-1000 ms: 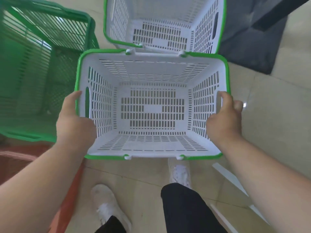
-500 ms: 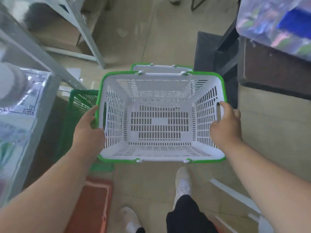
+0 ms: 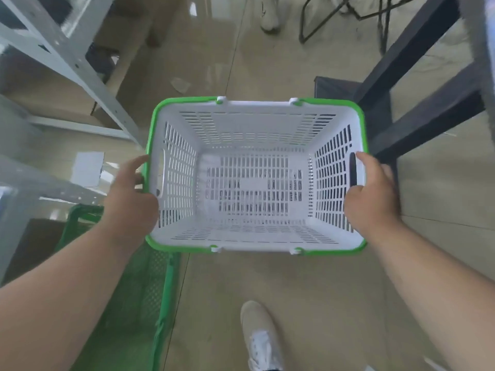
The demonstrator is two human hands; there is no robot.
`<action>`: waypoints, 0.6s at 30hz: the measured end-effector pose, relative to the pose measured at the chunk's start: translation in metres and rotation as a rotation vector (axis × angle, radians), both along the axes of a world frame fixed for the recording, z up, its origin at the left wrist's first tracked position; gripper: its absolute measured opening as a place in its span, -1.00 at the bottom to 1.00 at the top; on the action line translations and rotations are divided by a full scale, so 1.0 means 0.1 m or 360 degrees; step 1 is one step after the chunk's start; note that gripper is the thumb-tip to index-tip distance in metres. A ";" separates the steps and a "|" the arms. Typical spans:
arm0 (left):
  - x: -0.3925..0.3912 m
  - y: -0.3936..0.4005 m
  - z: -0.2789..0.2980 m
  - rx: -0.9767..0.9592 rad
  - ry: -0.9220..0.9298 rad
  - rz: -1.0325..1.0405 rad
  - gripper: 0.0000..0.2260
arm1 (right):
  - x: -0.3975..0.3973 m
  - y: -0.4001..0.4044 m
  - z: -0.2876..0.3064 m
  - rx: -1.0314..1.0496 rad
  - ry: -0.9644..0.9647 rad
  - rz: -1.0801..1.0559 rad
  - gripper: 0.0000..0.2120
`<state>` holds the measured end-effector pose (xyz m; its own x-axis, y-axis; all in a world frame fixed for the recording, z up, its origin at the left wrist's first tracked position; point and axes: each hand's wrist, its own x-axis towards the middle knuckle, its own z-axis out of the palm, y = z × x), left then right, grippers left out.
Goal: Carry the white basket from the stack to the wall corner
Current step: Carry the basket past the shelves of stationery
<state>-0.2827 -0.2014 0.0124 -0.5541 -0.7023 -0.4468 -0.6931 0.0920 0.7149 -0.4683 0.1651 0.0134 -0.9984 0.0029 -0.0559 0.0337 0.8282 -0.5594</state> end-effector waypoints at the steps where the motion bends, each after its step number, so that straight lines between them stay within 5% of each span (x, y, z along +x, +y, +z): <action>1: -0.12 0.00 -0.10 -0.0012 -0.0033 -0.0017 -0.11 | -0.11 0.00 -0.11 0.0043 -0.0023 -0.0002 -0.28; 12: -0.19 0.21 -1.14 0.0058 -0.0648 -0.0487 -0.05 | -0.19 0.39 -1.14 0.0286 -0.0628 0.0168 -0.31; 18: 0.10 0.61 -1.46 0.0064 -0.0897 -0.0585 -0.09 | 0.10 0.78 -1.44 0.0427 -0.0864 0.0121 -0.58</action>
